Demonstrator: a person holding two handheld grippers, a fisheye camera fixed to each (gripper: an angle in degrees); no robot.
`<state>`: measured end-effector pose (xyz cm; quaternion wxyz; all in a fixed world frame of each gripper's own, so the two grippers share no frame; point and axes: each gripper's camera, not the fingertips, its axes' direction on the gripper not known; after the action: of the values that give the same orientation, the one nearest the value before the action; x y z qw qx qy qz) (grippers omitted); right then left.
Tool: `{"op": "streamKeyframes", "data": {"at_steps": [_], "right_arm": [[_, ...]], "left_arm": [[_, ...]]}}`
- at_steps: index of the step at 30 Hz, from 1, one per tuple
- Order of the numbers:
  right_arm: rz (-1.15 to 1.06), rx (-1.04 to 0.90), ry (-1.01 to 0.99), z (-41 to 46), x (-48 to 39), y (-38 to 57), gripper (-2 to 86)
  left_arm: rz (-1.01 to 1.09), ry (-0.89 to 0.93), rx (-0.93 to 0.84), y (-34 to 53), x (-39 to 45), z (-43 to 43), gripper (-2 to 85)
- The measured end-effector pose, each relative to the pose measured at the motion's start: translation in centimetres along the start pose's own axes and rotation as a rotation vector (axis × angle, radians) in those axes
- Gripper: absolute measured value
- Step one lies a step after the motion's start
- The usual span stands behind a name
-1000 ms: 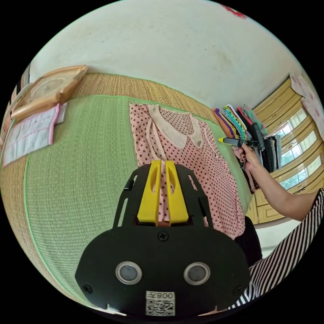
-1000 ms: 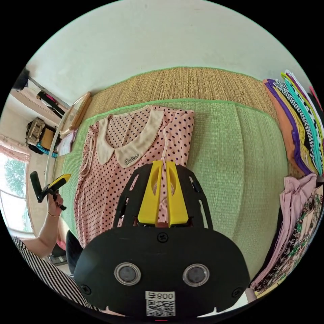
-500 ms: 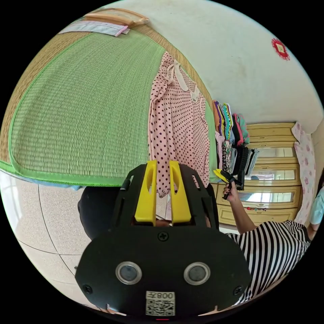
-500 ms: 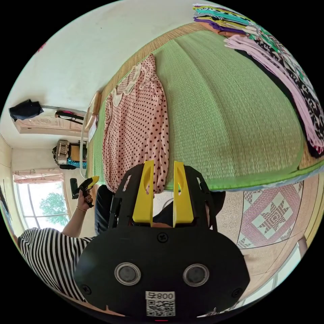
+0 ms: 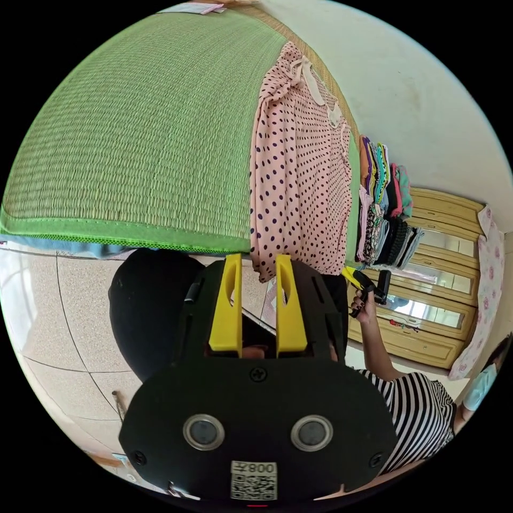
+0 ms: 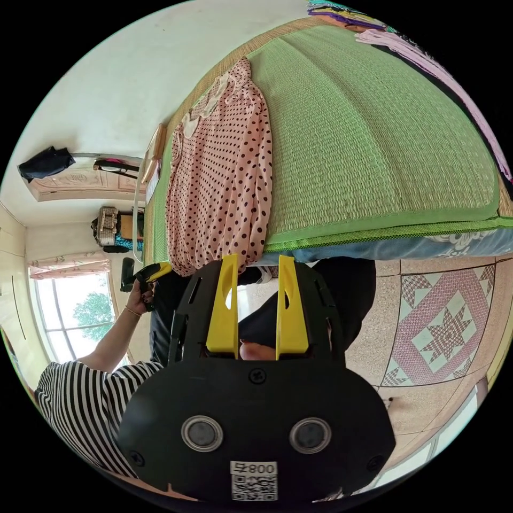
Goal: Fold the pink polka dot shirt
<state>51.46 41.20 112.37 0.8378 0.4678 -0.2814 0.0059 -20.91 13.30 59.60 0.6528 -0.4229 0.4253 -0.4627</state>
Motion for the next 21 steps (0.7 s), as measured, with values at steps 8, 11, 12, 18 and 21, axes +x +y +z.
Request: {"op": "streamKeyframes", "data": {"at_steps": [8,11,12,18,21], "right_arm": [[0.028,-0.011,0.024,1.5,1.5,-0.2,10.6],[0.038,-0.018,0.05,1.9,1.9,-0.2,10.0],[0.04,-0.02,0.06,2.1,2.1,-0.1,9.6],[0.028,-0.031,0.048,3.0,2.5,0.3,4.8],[0.029,-0.029,0.039,3.8,2.8,0.6,2.5]], "left_arm": [[-0.04,0.006,-0.021,0.5,-2.7,0.2,7.2],[-0.038,-0.002,-0.028,0.8,-3.4,0.3,7.0],[-0.038,-0.004,-0.03,0.9,-3.7,0.3,6.9],[-0.039,-0.011,-0.038,1.6,-5.0,0.5,6.3],[-0.038,-0.002,-0.035,2.1,-5.7,0.5,5.5]]}}
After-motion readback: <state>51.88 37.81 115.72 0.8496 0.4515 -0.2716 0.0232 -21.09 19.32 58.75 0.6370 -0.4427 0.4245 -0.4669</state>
